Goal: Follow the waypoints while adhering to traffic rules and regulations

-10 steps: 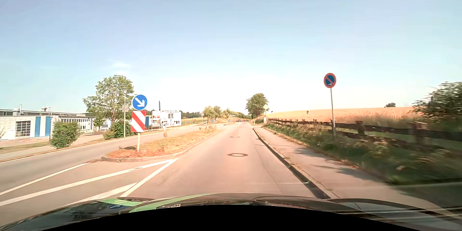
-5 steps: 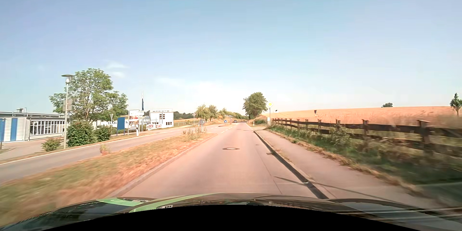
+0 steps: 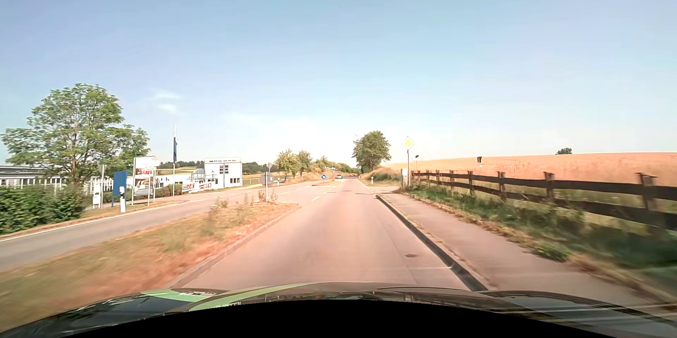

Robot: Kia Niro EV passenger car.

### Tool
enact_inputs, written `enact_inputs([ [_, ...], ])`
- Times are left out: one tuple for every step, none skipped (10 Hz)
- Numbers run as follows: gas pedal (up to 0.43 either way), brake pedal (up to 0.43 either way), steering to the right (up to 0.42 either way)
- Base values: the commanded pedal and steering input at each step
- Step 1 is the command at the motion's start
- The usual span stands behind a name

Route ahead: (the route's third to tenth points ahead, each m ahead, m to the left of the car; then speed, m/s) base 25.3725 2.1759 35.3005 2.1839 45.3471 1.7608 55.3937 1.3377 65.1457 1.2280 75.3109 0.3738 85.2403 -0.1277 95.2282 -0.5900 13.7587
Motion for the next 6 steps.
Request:
enact_inputs([
  [0.13,0.0,0.007],
  [0.13,0.0,0.006],
  [0.13,0.0,0.004],
  [0.138,0.0,0.005],
  [0.138,0.0,0.004],
  [0.138,0.0,0.004],
])
